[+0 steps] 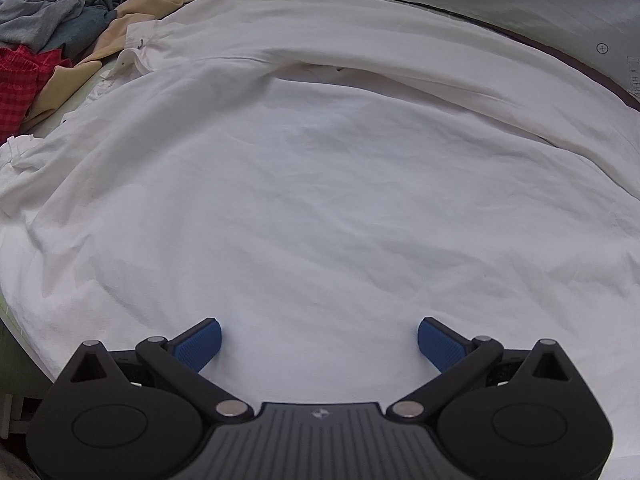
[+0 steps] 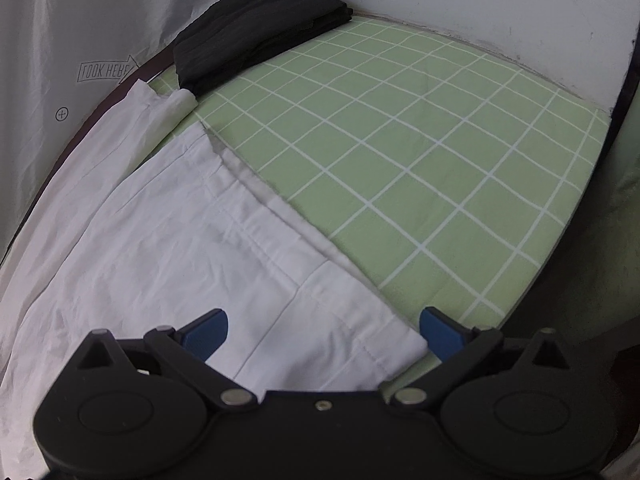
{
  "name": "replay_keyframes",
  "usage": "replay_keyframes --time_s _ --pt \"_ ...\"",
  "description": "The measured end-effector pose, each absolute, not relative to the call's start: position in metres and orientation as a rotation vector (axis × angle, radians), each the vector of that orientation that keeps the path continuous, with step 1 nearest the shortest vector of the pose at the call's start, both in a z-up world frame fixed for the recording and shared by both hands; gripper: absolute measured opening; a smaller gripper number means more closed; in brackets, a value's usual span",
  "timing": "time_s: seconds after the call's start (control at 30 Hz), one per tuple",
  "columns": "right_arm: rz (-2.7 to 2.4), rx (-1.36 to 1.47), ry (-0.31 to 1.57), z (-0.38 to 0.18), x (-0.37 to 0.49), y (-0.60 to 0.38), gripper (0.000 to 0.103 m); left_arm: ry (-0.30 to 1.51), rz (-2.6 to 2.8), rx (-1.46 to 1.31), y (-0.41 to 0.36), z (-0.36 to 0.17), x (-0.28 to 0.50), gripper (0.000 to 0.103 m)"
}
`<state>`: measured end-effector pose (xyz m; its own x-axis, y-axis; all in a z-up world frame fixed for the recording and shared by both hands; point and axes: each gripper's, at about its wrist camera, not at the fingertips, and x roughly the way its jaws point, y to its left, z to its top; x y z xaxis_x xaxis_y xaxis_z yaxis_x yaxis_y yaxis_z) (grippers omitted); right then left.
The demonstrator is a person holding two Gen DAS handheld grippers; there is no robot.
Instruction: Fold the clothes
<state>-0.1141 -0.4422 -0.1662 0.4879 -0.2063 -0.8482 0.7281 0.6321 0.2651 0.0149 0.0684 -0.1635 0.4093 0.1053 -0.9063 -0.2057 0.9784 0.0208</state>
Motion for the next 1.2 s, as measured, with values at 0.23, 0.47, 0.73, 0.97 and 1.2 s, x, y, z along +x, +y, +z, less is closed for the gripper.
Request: replay_keyframes --time_s 0.23,0.47,0.73,0.97,1.2 --pt "-0.606 0.818 0.84 -0.164 -0.127 -0.43 0.103 1.155 0.121 -0.056 0.073 -0.164 0.019 0.103" --pt "-0.581 1.016 0.75 -0.167 -0.138 -0.41 0.103 1.152 0.001 0.022 0.076 -0.165 0.013 0.103" --pt "-0.442 1.236 0.685 -0.18 -0.138 -0.37 0.103 1.15 -0.134 0.099 0.083 -0.164 0.008 0.103" --pt "-0.369 1.285 0.709 -0.184 -0.116 -0.333 0.103 1.122 -0.227 -0.133 0.13 -0.155 -0.002 0.103" --pt "-0.412 1.32 0.664 -0.182 -0.107 -0.307 0.103 0.982 -0.093 -0.386 0.221 -0.134 -0.017 0.103"
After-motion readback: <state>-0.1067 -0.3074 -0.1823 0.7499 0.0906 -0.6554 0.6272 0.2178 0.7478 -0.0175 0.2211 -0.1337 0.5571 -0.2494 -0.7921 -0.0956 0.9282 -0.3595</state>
